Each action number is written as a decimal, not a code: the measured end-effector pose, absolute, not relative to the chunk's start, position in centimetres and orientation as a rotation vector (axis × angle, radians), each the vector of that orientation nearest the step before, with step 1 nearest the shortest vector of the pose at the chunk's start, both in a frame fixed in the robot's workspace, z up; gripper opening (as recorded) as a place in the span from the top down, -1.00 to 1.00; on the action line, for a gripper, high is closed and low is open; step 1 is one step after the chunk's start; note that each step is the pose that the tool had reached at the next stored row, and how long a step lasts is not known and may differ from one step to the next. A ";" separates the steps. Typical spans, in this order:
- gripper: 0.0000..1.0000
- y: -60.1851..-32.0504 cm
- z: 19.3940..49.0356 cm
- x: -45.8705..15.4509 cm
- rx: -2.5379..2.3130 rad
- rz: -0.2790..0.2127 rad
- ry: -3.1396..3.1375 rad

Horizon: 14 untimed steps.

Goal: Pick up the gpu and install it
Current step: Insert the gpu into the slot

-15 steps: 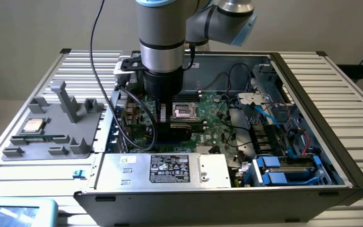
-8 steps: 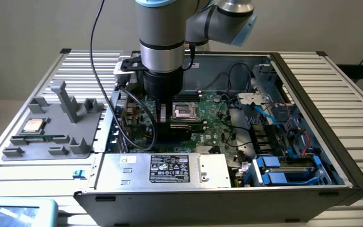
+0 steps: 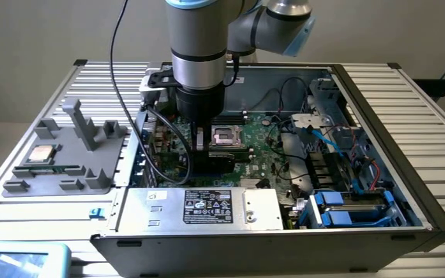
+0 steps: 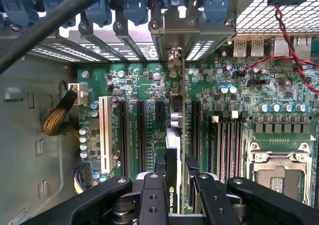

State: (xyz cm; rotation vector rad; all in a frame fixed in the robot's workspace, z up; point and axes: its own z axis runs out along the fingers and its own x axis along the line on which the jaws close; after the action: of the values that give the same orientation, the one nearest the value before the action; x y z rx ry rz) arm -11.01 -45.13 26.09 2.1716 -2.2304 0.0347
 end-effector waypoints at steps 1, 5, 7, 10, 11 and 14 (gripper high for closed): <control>0.49 -45.2 26.1 -11.0 2.172 0.035 -2.230; 0.49 -45.3 26.1 -11.0 2.171 0.035 -2.231; 0.49 -45.3 26.1 -11.0 2.171 0.035 -2.230; 0.49 -45.3 26.1 -11.0 2.171 0.035 -2.230; 0.49 -45.3 26.1 -11.0 2.171 0.035 -2.230; 0.49 -45.3 26.1 -11.0 2.171 0.035 -2.230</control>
State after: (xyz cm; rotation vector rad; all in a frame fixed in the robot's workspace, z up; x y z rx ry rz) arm -11.01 -45.27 26.05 2.1715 -2.2303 0.0349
